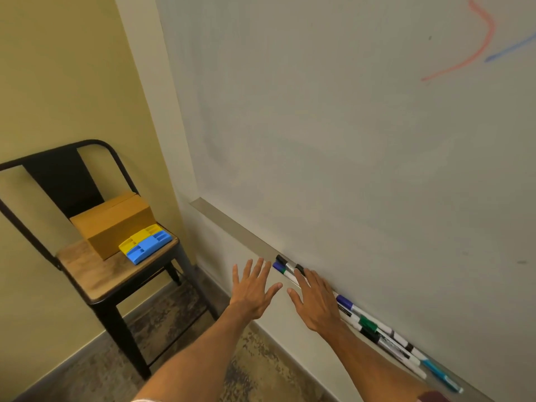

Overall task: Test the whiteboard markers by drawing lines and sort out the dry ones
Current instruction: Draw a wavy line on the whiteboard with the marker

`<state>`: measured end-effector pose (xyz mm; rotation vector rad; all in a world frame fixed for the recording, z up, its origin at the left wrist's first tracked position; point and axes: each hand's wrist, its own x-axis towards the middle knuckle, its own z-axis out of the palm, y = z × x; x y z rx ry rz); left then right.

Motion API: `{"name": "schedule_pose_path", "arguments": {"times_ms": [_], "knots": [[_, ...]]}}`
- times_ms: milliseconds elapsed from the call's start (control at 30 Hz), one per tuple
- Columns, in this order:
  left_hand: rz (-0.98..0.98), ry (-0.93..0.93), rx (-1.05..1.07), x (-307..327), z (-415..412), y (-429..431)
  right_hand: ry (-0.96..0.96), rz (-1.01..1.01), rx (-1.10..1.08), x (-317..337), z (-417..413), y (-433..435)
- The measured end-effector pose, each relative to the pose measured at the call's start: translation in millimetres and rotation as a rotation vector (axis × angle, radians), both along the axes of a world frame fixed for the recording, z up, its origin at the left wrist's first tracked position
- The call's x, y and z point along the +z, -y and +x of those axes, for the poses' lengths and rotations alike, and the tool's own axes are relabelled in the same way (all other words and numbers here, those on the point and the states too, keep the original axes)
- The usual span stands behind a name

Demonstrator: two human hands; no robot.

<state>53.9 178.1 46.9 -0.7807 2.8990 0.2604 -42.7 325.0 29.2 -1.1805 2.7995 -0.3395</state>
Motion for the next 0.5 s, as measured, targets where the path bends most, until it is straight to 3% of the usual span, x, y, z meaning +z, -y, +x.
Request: {"name": "schedule_pose_path", "arguments": {"times_ms": [300,500], "knots": [[-0.009,-0.011,-0.187,-25.4,-47.3,48.9,0.013,0.046,-0.067,-13.7,-20.5,27.0],[0.033,0.052,-0.325,-43.7,-66.4,81.5,0.107,0.074,-0.264,-23.0,-12.0,46.8]]}}
